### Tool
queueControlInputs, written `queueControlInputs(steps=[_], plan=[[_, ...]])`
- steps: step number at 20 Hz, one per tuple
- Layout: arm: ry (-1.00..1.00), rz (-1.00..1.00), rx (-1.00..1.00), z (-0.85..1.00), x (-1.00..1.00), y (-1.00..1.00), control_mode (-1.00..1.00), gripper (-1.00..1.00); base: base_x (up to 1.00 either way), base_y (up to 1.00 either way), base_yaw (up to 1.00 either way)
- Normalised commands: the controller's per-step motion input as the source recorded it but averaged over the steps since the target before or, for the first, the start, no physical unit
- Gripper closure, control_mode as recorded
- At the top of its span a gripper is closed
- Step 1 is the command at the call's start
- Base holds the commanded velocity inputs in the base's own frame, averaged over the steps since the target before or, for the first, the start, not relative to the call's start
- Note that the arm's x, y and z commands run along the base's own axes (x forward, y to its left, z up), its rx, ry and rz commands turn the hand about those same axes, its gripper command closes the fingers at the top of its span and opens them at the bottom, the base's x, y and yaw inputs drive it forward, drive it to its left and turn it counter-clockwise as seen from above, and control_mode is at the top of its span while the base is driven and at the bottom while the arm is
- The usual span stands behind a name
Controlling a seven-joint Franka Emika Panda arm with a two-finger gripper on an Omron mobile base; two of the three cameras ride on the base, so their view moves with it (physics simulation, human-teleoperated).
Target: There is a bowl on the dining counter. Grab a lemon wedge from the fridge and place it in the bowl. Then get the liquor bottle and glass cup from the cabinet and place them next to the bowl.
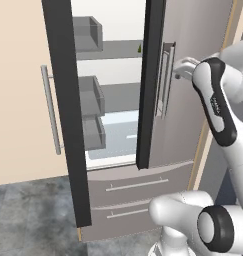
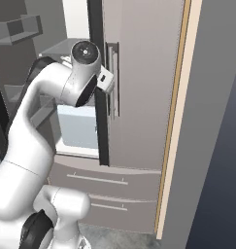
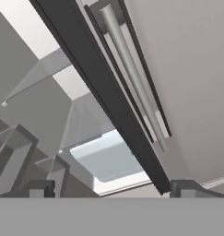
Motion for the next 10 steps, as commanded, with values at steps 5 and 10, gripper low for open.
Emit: queueControlInputs(steps=[5, 10], plan=[[-0.03, 0.0, -0.14, -0.16, 0.32, -0.13, -1.0, -1.0, 0.0, 0.0, 0.0], [-0.11, -0.01, -0.06, -0.3, 0.25, -0.15, -1.0, -1.0, 0.0, 0.0, 0.0]])
